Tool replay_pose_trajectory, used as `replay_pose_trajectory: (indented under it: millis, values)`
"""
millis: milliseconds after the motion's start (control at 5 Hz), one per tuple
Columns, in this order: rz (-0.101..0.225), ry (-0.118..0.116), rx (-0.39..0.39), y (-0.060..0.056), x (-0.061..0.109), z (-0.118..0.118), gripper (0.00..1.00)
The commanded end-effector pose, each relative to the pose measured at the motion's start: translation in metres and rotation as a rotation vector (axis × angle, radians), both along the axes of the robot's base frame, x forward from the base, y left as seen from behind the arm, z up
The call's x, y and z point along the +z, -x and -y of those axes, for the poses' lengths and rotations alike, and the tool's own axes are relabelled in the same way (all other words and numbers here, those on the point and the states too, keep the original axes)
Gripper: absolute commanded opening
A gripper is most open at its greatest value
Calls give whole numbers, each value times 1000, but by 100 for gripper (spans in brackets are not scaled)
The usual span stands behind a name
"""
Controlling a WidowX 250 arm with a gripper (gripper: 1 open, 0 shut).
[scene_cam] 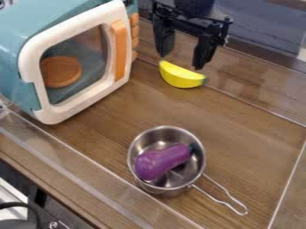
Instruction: Remove the eggplant from inside the silver pot and put it on the table
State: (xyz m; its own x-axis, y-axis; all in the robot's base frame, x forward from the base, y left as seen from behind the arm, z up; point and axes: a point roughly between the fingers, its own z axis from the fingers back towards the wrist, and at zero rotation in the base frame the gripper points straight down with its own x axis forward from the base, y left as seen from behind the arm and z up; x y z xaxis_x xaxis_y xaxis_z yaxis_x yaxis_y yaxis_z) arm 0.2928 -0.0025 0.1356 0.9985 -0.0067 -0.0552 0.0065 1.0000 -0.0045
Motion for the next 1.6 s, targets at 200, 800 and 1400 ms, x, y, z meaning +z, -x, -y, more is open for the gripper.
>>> replay_pose_trajectory:
  millis: [200,800,1400]
  values:
    - [18,8,-96,42,-10,12,100]
    - [23,17,-243,60,-14,25,100]
    - [32,17,-184,66,-43,32,100]
